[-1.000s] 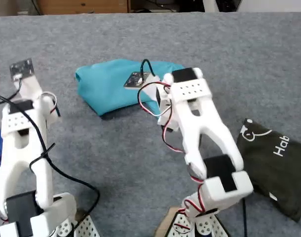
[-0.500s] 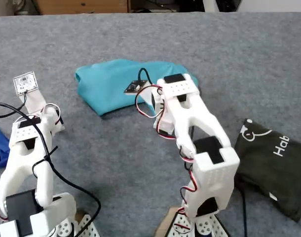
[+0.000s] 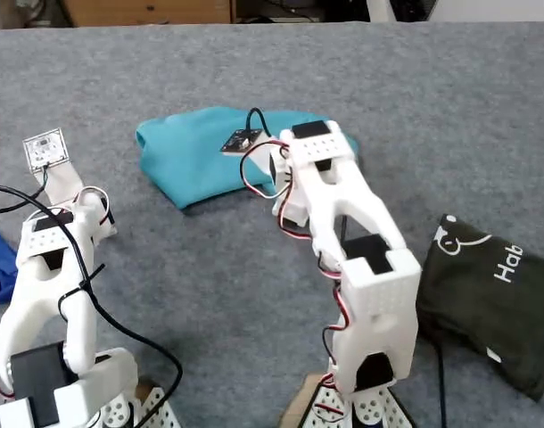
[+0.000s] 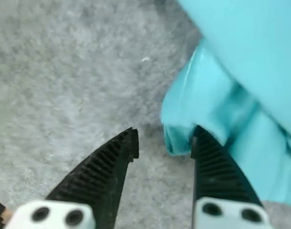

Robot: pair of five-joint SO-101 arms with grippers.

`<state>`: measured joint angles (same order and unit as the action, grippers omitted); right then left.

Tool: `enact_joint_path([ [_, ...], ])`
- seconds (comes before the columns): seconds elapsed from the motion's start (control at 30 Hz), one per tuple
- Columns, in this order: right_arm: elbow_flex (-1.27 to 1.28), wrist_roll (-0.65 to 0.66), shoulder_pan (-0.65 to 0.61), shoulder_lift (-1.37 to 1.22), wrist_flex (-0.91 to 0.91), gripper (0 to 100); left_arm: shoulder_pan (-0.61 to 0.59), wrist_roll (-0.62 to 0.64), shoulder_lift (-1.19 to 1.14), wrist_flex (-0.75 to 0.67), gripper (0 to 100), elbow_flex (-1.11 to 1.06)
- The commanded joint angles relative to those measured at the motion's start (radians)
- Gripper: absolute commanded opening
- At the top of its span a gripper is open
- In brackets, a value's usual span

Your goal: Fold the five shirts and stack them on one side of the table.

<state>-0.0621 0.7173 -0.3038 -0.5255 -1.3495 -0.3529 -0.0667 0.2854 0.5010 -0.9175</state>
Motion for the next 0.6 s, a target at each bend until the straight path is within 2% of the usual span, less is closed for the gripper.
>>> enact_joint_path([
  [0.0,-0.071,-0.005,0.033,-0.038,0.008,18.9,-0.003,-0.002,0.002,-0.02,2,0.003],
  [0.23,-0.076,-0.005,0.117,-0.074,0.006,18.8,-0.003,-0.002,0.002,-0.02,2,0.002],
  [0.57,-0.081,-0.003,0.125,-0.074,0.038,18.3,-0.002,-0.002,0.001,-0.021,2,0.002],
])
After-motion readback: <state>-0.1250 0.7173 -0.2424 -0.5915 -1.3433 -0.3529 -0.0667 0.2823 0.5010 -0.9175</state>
